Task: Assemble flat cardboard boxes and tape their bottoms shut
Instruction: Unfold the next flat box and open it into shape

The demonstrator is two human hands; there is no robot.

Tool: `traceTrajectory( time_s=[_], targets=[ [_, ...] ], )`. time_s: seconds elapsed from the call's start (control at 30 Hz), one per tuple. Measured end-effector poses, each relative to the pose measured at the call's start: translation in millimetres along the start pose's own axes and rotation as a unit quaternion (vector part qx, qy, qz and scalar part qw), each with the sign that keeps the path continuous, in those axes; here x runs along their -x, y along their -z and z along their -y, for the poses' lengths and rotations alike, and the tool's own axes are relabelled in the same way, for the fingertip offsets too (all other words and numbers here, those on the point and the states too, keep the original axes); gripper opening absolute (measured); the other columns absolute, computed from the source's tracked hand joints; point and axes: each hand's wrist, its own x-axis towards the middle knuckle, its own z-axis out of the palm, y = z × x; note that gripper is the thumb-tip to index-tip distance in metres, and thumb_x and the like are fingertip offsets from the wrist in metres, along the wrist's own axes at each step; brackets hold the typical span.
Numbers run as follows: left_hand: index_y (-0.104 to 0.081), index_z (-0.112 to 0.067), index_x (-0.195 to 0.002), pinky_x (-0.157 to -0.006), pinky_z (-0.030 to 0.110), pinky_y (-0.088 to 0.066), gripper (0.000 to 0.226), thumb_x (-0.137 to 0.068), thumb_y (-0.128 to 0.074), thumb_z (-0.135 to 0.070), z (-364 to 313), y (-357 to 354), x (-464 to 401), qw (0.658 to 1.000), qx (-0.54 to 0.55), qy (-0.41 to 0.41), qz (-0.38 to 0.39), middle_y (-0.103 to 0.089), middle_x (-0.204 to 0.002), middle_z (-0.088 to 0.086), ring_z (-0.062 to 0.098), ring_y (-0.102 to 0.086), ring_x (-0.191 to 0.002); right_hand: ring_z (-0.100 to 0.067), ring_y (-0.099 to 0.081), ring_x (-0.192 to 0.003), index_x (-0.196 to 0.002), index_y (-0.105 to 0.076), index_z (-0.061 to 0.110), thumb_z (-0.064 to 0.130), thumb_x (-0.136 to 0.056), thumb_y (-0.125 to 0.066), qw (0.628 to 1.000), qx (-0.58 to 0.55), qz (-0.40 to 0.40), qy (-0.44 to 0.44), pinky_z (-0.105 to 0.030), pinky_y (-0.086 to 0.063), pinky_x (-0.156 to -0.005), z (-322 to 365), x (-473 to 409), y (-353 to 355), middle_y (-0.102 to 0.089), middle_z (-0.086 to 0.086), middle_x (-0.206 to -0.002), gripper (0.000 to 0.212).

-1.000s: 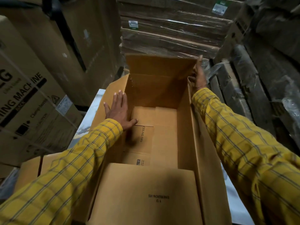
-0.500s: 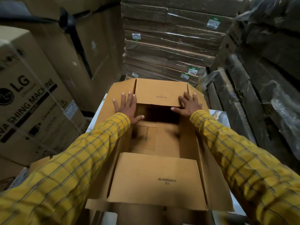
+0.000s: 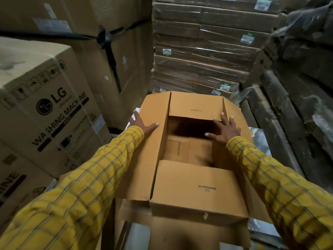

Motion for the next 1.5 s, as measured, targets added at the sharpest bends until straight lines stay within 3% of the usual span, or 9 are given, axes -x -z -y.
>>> traceTrajectory(
  time_s=[0.1,0.2,0.27,0.43,0.63,0.77,1.03,1.3,1.5],
  targets=[
    [-0.044,0.001,-0.139,-0.098,0.037,-0.044,0.08,-0.082,-0.078,-0.044,-2,28,0,0.998,0.001,-0.004,-0.055,-0.052,-0.138,0.018,0.036,-0.052,-0.127,-0.027,0.012,-0.155,-0.158,-0.02,0.04,0.078,-0.082,-0.054,1.0,-0.009,-0.009,0.003,-0.065,-0.015,-0.118,5,10,1,0.013,0.01,-0.168,0.091],
    [-0.068,-0.011,-0.082,-0.057,0.02,-0.046,0.007,-0.081,-0.074,-0.015,-6,56,-2,0.99,0.106,-0.058,-0.071,-0.068,-0.085,0.009,0.028,-0.06,-0.081,-0.027,0.011,-0.155,-0.158,-0.023,0.038,0.076,-0.083,-0.056,0.999,-0.025,-0.019,0.007,-0.064,-0.014,-0.119,8,14,2,0.011,0.009,-0.168,0.09],
    [-0.068,-0.015,-0.064,-0.05,0.018,-0.042,0.015,-0.075,-0.067,-0.005,-12,68,0,0.965,0.243,-0.096,-0.002,-0.063,-0.061,0.001,0.025,-0.053,-0.065,-0.027,0.01,-0.155,-0.158,-0.024,0.037,0.074,-0.083,-0.058,0.999,-0.039,-0.024,0.009,-0.064,-0.014,-0.119,9,17,4,0.011,0.008,-0.169,0.09],
    [-0.065,-0.033,-0.123,-0.095,0.038,-0.047,0.042,-0.083,-0.071,-0.044,-38,49,26,0.927,0.274,-0.179,0.182,-0.061,-0.129,0.0,0.018,-0.059,-0.112,-0.029,0.01,-0.155,-0.158,-0.022,0.035,0.073,-0.084,-0.058,0.998,-0.061,-0.032,0.007,-0.062,-0.012,-0.12,10,22,3,0.011,0.006,-0.169,0.09],
    [-0.02,-0.037,-0.157,-0.123,0.044,-0.013,0.111,-0.065,-0.062,-0.083,-66,-40,58,0.956,-0.02,-0.259,0.139,-0.01,-0.166,0.006,0.027,-0.009,-0.153,-0.033,0.005,-0.155,-0.16,-0.016,0.032,0.074,-0.087,-0.052,0.993,-0.106,-0.047,0.0,-0.055,-0.009,-0.124,0,27,-1,0.006,0.002,-0.169,0.092],
    [0.002,-0.048,-0.155,-0.111,0.069,-0.012,0.117,-0.057,-0.035,-0.102,-52,-95,66,0.913,-0.313,-0.255,0.057,0.023,-0.164,0.002,0.036,0.027,-0.148,-0.028,0.001,-0.156,-0.161,-0.005,0.035,0.076,-0.09,-0.042,0.982,-0.162,-0.061,-0.075,-0.063,-0.008,-0.121,-23,38,-5,0.003,0.007,-0.169,0.09],
    [0.008,-0.045,-0.155,-0.11,0.069,-0.015,0.116,-0.057,-0.014,-0.104,-41,-108,61,0.886,-0.368,-0.283,-0.012,0.024,-0.164,0.004,0.036,0.026,-0.148,-0.045,-0.02,-0.148,-0.161,-0.011,0.028,0.086,-0.076,-0.052,0.942,-0.232,-0.041,-0.238,-0.061,-0.019,-0.118,-83,58,-11,-0.009,-0.012,-0.167,0.11],
    [0.009,-0.044,-0.155,-0.11,0.069,-0.015,0.116,-0.058,-0.014,-0.103,-42,-107,61,0.882,-0.382,-0.276,-0.01,0.026,-0.163,0.006,0.038,0.027,-0.148,-0.039,-0.051,-0.129,-0.14,-0.048,0.006,0.052,-0.086,-0.072,0.931,-0.215,-0.199,-0.219,-0.045,-0.046,-0.103,-55,77,96,-0.052,-0.018,-0.143,0.075],
    [0.007,-0.046,-0.155,-0.111,0.07,-0.015,0.093,-0.076,-0.012,-0.092,-39,-102,59,0.891,-0.353,-0.287,0.003,0.024,-0.164,0.004,0.035,0.024,-0.149,-0.02,-0.061,-0.092,-0.11,-0.068,0.016,0.041,-0.1,-0.056,0.913,-0.403,-0.043,-0.049,-0.017,-0.048,-0.07,8,97,105,-0.067,-0.002,-0.104,0.029]
  ],
)
